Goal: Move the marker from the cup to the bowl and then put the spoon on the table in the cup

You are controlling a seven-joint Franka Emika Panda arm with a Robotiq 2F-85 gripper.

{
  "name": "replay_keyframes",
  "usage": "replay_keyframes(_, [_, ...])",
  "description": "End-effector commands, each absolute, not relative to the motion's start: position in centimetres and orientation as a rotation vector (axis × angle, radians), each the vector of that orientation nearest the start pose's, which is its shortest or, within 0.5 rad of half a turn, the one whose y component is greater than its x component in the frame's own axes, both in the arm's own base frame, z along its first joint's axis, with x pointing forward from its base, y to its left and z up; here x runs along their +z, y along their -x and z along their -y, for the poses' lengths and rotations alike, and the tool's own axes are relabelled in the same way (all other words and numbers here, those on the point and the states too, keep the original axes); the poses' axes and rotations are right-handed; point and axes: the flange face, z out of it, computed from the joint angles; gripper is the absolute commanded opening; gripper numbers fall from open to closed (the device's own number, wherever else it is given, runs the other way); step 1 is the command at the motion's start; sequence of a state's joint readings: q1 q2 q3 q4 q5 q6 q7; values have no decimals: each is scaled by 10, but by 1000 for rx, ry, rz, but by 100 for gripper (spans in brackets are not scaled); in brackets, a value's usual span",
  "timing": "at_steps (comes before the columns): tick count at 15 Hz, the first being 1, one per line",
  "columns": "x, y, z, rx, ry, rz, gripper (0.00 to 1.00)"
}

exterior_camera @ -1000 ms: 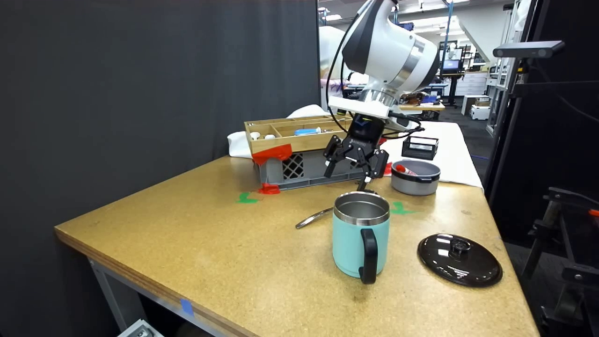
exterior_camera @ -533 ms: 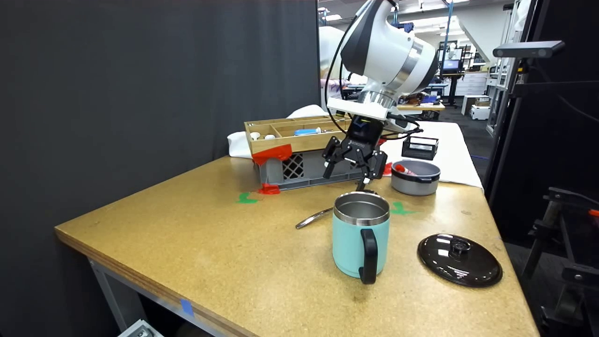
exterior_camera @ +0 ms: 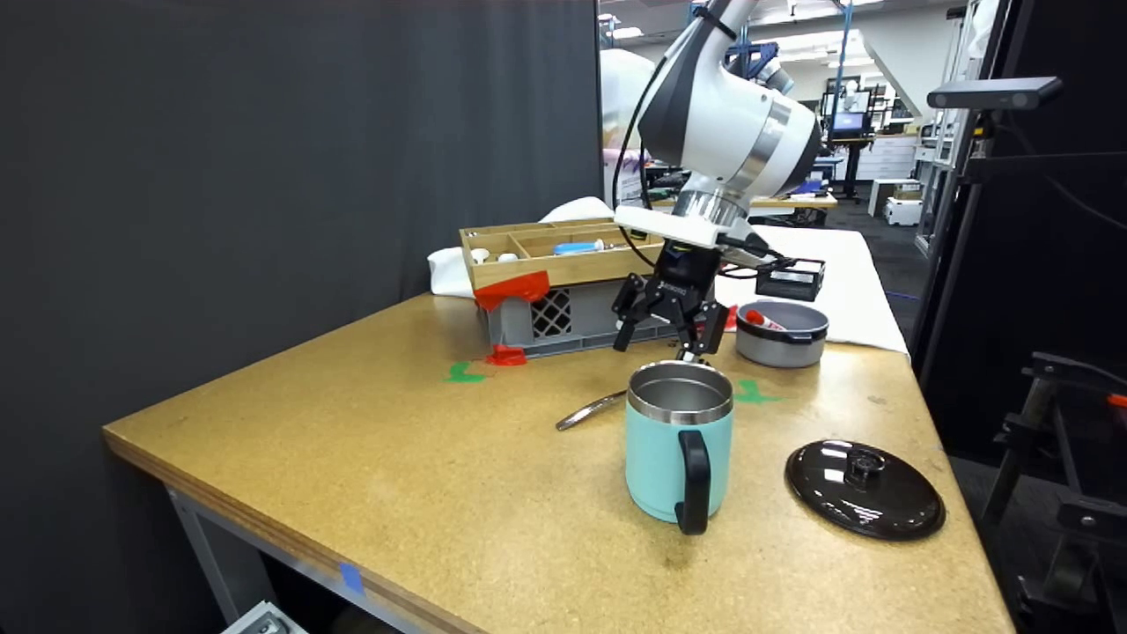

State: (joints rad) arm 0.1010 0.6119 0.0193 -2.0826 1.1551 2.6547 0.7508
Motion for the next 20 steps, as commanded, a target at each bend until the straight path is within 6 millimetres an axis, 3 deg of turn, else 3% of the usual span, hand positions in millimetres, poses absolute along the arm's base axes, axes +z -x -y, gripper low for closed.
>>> replay_keyframes(1, [102, -564, -45, 315, 1694, -2077, 100])
replay_keyframes(4, [92, -564, -50, 338, 1664, -2111, 100])
replay_keyframes(5, [89, -564, -52, 344, 1661, -2116, 75])
replay_keyframes(7, [88, -564, -55, 346, 1646, -2128, 66])
replay_keyframes(16, [90, -562, -62, 320, 1558, -2173, 1])
replay_keyframes(20, [89, -561, -72, 362, 1575, -2167, 2])
